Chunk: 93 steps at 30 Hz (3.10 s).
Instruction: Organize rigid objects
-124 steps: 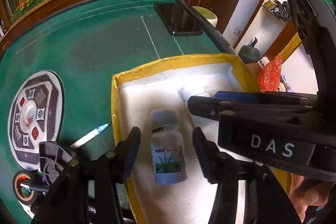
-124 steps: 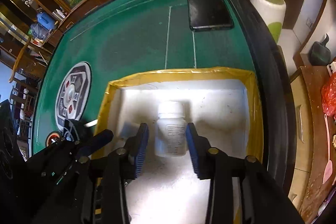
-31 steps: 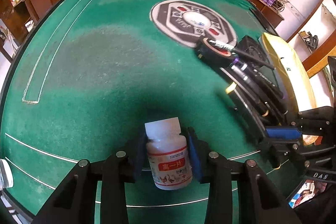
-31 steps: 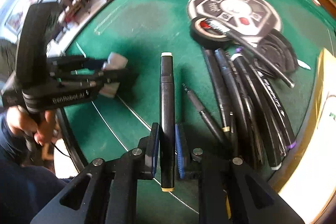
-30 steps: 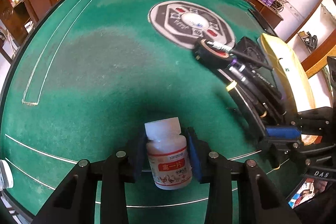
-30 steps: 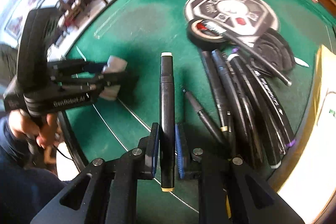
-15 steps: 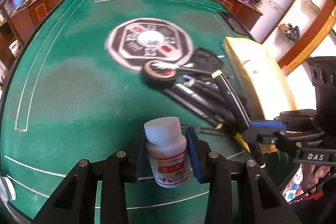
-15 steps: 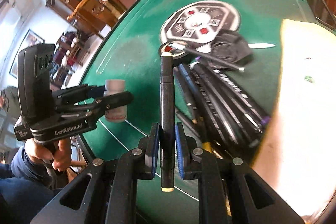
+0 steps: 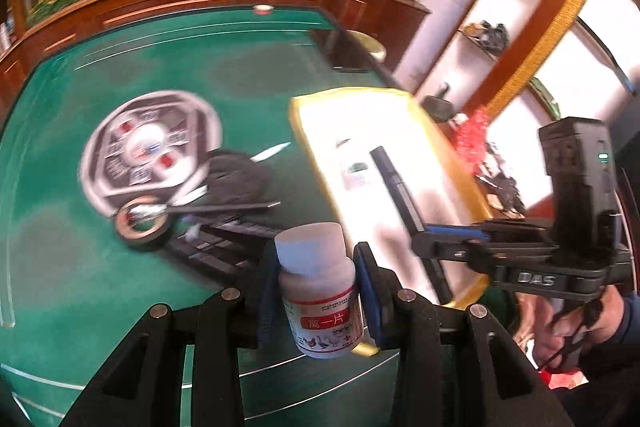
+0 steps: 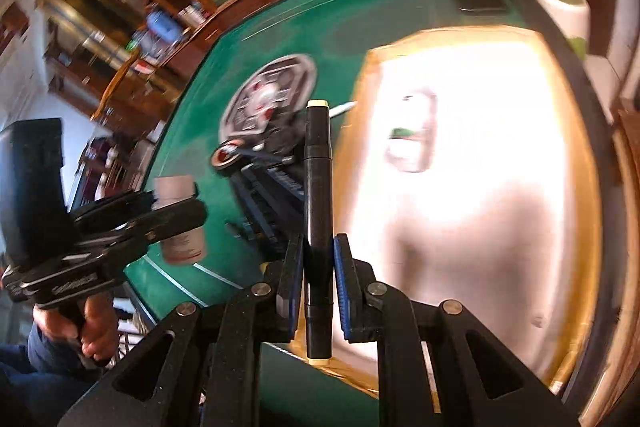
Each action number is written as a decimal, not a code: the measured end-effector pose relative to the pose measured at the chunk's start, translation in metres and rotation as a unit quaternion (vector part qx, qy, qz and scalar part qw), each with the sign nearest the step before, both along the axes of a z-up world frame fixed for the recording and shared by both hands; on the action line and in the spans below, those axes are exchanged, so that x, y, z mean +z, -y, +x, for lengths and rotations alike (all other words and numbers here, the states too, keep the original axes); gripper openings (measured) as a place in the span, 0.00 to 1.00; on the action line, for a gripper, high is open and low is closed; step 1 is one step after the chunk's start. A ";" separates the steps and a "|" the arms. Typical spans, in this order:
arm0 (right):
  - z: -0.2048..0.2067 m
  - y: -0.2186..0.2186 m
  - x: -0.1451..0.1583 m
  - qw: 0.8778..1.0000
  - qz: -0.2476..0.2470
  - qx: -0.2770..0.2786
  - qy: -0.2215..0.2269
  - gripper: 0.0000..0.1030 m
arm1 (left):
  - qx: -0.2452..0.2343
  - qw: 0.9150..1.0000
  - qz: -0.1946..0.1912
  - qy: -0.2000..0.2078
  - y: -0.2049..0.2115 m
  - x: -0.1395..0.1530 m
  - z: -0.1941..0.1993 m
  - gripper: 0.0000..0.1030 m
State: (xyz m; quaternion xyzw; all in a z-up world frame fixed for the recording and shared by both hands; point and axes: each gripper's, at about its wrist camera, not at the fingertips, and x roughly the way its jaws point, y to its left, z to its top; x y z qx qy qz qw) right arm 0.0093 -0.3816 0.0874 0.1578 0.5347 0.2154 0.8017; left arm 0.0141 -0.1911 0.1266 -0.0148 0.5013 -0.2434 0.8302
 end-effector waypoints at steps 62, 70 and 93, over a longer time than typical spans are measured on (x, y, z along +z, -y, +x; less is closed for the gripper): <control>0.025 0.043 -0.020 0.998 -0.055 -0.013 -0.035 0.27 | 0.021 0.998 -0.043 -0.051 0.040 -0.025 0.012 0.67; 0.017 0.013 0.004 0.999 -0.043 0.015 -0.009 0.31 | 0.087 0.995 -0.037 -0.028 -0.030 -0.018 0.010 0.73; -0.018 -0.085 -0.013 0.994 -0.050 0.089 -0.024 0.39 | 0.134 0.988 0.071 -0.022 -0.123 -0.066 0.044 0.86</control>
